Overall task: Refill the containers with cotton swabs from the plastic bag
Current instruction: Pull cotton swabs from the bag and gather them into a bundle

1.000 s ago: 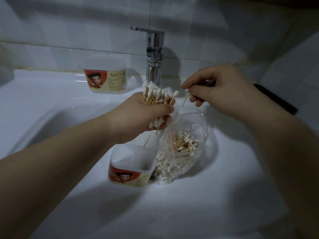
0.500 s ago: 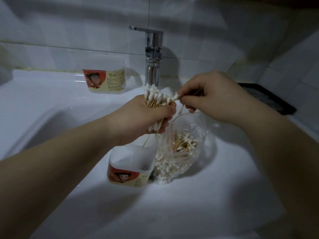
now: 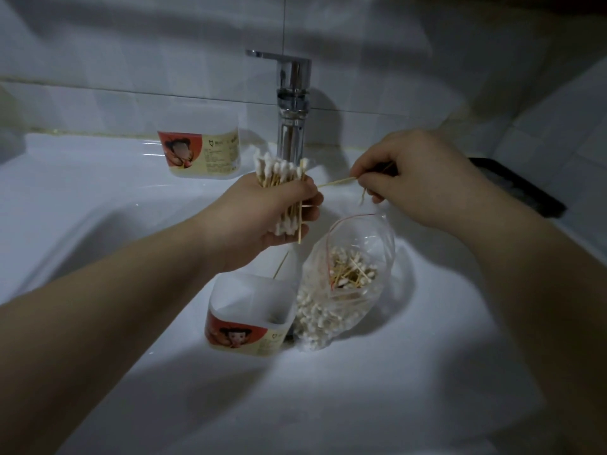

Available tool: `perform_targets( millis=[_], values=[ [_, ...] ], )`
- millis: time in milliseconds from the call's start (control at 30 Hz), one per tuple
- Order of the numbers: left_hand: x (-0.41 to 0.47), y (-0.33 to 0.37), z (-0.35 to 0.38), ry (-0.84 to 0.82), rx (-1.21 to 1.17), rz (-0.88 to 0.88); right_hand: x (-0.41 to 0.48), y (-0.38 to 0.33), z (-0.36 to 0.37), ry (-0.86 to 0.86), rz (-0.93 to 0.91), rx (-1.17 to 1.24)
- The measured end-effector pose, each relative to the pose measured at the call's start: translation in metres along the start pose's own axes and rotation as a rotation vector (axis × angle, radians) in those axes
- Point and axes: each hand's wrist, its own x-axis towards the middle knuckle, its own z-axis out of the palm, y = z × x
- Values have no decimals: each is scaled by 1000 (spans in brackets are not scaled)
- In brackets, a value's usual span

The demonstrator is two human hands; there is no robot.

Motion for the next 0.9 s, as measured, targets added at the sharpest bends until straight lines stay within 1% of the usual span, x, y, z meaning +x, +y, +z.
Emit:
perform_targets(
  millis=[67, 167, 300, 367, 500, 567, 667, 800, 900],
  values=[
    [-1, 1, 0, -12, -37, -12, 0, 0, 0, 3, -8, -25],
    [-1, 0, 1, -42, -21, -22, 0, -2, 1, 16, -55, -42],
    [-4, -1, 2, -141, -21, -31, -2, -13, 8, 7, -153, -40],
    [-4, 0, 1, -162, -11, -30, -3, -16, 12, 14, -179, -18],
    [-2, -1, 1, -101, 14, -51, -5, -18, 10, 14, -53, 179],
    [-2, -2, 1, -60, 25, -54, -5, -17, 8, 45, -1, 252],
    [-1, -3, 2, -40, 28, -41, -4, -17, 7, 71, 53, 379],
    [-2, -2, 2, -23, -19, -3, -5, -20, 6, 16, 101, 517],
    [-3, -1, 3, -77, 7, 24, -5, -23, 9, -37, 105, 618]
  ],
)
